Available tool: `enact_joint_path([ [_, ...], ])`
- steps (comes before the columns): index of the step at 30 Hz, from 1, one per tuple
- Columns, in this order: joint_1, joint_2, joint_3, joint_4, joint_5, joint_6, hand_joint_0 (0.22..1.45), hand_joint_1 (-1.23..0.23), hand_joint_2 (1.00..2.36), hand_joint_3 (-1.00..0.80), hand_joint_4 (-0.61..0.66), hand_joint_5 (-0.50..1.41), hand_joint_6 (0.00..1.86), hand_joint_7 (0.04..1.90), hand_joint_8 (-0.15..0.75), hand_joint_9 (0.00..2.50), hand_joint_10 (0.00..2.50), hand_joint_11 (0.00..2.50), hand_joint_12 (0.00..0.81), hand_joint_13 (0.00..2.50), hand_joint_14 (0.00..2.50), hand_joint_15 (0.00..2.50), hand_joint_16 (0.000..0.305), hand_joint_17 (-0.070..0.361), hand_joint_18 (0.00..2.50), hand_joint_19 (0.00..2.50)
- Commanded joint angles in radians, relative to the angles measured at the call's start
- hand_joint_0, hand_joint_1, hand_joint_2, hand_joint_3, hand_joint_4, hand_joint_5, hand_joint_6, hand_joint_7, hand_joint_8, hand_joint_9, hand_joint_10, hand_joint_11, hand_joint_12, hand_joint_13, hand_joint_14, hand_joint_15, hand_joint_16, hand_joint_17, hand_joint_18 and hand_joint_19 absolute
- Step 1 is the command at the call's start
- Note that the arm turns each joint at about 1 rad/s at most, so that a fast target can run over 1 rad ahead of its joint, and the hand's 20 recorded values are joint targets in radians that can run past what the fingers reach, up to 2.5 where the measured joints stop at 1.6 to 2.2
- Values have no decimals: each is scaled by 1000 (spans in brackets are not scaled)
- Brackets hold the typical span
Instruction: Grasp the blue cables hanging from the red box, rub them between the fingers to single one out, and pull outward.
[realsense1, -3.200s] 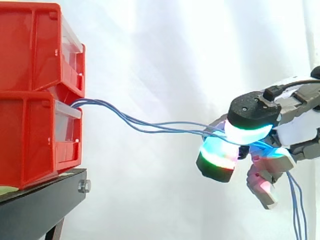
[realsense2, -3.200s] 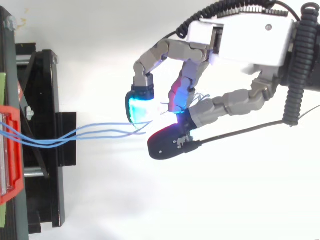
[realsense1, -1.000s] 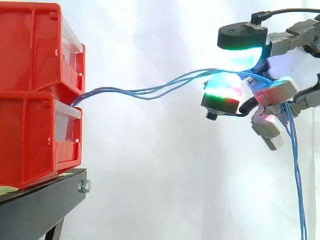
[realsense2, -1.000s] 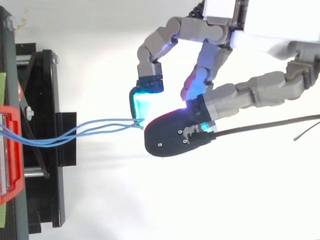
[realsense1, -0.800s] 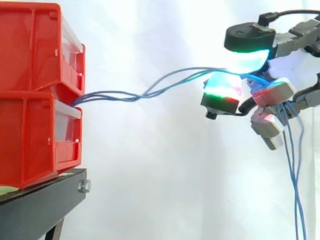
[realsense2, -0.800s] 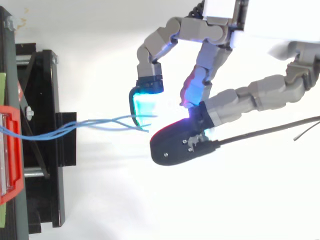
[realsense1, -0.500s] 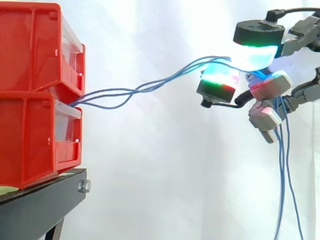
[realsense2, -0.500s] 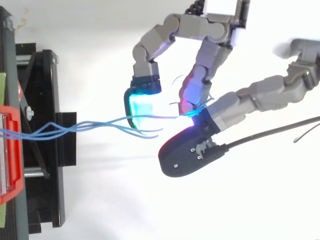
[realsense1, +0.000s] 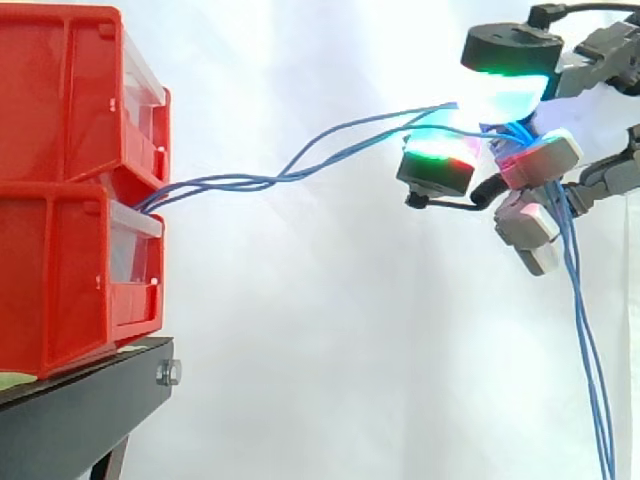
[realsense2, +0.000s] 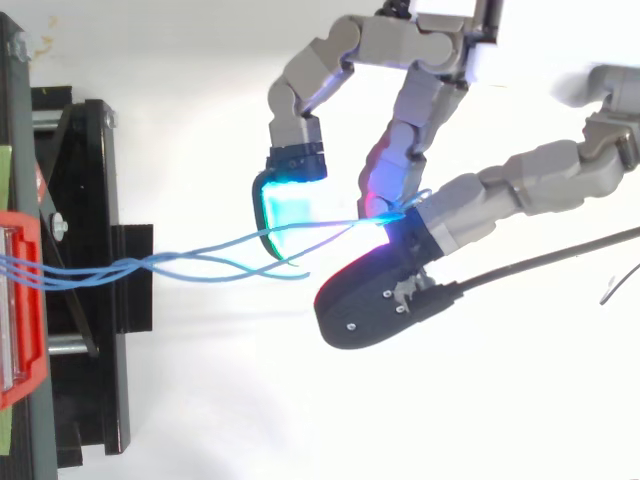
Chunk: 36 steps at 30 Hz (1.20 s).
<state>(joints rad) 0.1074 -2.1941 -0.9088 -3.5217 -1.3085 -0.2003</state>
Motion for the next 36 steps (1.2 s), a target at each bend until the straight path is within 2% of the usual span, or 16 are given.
enact_joint_path([
  [1,2,1,1,1,0,-1,501,-742,1000,-500,55,-148,885,969,239,1398,22,908,345,1046,33,785,51,115,842,700],
  [10,-3,1,-1,-3,0,1,443,-836,1000,-500,71,-165,881,904,242,1345,21,883,361,1030,32,780,56,127,836,680],
  [16,-3,1,-1,-2,-2,1,500,-698,1000,-500,56,-151,869,941,237,1388,22,895,348,1048,33,780,52,117,829,699],
  [23,-3,1,5,-2,-2,1,572,-648,1000,-500,40,-145,860,972,230,1433,23,919,332,1058,34,795,48,108,833,717],
  [26,-3,1,7,-3,0,1,591,-647,1006,-418,17,-142,867,1002,231,1432,24,932,324,1064,34,807,47,106,831,720],
  [32,-3,1,7,-3,-2,1,589,-710,1017,-244,16,-144,884,1070,236,1426,24,930,331,1069,33,800,48,107,846,714],
  [33,-3,1,7,-3,-2,1,617,-802,1017,-247,2,-149,897,1028,227,1392,21,931,327,1057,34,806,47,107,844,716],
  [36,-3,1,8,-3,-2,1,681,-895,1011,-367,-48,-153,903,991,218,1369,21,922,316,1032,34,794,46,103,819,698],
])
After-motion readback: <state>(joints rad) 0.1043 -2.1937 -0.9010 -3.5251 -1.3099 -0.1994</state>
